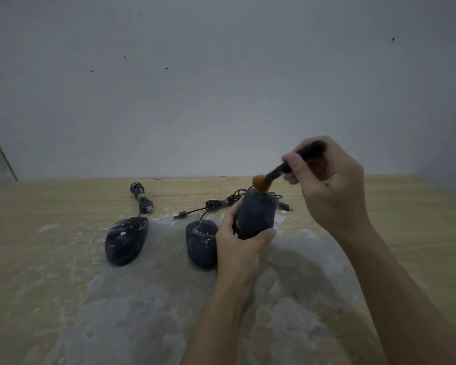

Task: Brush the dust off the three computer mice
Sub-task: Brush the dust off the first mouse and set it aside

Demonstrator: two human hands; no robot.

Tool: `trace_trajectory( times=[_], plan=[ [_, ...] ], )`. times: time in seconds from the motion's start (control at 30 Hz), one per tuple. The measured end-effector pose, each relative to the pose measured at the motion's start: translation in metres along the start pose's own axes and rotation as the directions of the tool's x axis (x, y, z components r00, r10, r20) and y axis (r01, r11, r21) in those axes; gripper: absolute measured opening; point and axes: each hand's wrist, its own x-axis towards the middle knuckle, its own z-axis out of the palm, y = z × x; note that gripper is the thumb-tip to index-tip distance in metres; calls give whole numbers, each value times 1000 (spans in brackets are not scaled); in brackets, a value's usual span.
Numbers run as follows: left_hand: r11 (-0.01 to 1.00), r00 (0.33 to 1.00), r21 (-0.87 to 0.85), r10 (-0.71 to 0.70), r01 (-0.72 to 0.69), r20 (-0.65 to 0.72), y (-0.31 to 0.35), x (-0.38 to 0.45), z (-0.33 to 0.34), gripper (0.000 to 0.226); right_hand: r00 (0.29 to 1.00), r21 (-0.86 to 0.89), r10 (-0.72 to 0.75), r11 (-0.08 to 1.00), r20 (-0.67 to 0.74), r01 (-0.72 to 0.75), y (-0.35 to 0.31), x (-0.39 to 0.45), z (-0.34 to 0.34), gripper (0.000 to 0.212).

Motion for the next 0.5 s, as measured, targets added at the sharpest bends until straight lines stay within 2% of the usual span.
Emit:
trace_trajectory(
  times=[0.03, 0.1, 0.2, 0.23, 0.33, 0.37, 0.43, 0.5],
  plan=[
    [998, 1000, -49, -31, 31, 1, 0, 2, -1, 64, 1000, 39, 7, 999, -28, -6, 1, 1, -2, 5],
    [982, 996, -168, -85, 83, -2, 0, 6, -2, 64, 997, 132, 75, 988, 12, -76, 2, 2, -6, 6],
    [967, 993, -228, -117, 114, 0, -2, 8, -4, 63, 996, 13, 72, 997, -57, -72, 4, 2, -8, 6],
    [965, 993, -235, -121, 119, 7, -2, 8, -5, 64, 994, 22, 74, 997, -86, -72, 4, 3, -10, 7],
    [960, 993, -255, -116, 119, 27, -2, 8, -5, 66, 988, 203, 155, 967, 11, -154, 4, 3, -15, 9],
    [957, 992, -262, -119, 123, 30, -1, 8, -5, 65, 987, 167, 161, 973, 13, -161, 4, 3, -15, 10],
    [944, 990, -299, -134, 141, 44, 2, 7, -4, 63, 988, 37, 130, 991, -78, -128, 6, 4, -18, 12],
    [909, 985, -381, -151, 170, 78, 5, 6, -3, 60, 986, 109, 126, 987, -111, -114, 6, 4, -21, 11]
  ],
)
